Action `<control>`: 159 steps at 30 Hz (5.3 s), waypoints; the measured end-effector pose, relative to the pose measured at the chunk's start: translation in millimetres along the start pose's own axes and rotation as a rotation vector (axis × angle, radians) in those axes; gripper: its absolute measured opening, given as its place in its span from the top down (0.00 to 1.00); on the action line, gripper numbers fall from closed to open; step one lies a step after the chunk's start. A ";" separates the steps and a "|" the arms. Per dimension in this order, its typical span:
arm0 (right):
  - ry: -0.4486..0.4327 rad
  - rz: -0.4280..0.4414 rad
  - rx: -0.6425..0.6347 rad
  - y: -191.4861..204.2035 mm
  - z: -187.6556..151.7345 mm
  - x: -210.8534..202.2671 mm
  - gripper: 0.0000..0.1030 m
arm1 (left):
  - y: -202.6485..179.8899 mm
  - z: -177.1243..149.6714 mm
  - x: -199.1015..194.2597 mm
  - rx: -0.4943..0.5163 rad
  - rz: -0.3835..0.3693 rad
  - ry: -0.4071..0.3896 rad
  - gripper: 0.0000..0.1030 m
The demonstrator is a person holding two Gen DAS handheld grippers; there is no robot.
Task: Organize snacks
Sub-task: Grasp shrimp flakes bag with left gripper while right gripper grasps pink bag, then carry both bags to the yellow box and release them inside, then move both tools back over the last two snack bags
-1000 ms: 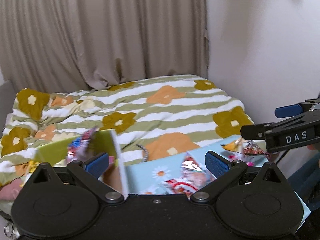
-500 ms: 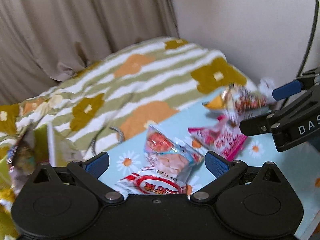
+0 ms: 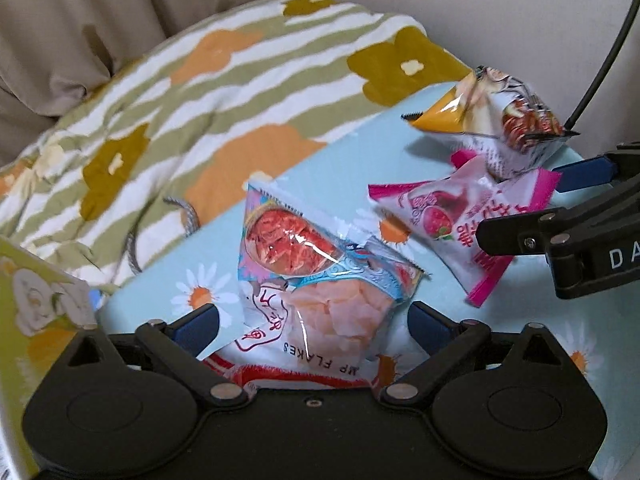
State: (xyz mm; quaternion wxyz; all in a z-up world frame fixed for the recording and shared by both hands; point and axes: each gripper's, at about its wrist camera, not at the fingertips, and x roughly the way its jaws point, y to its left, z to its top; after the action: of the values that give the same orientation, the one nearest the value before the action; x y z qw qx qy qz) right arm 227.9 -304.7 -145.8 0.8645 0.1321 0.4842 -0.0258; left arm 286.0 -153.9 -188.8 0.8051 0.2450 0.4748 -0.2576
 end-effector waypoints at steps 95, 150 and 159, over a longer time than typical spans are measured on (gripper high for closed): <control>-0.221 0.211 -0.317 338.9 -25.8 -112.8 0.34 | 226.6 -196.3 -249.2 -0.652 0.173 -0.311 0.02; -0.294 -0.037 -0.149 158.0 -42.1 -171.2 0.00 | 76.1 -122.8 -248.2 -0.427 0.097 -0.362 0.02; -0.269 -0.041 -0.142 53.4 -5.3 -153.7 0.00 | 13.2 -64.1 -192.5 -0.477 0.160 -0.257 0.02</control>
State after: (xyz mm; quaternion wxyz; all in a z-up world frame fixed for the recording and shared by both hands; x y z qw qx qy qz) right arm 151.4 -264.7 -7.8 0.9281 0.0562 0.3671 -0.0268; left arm 173.5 -68.0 -42.9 0.9114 0.0505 0.3952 -0.1033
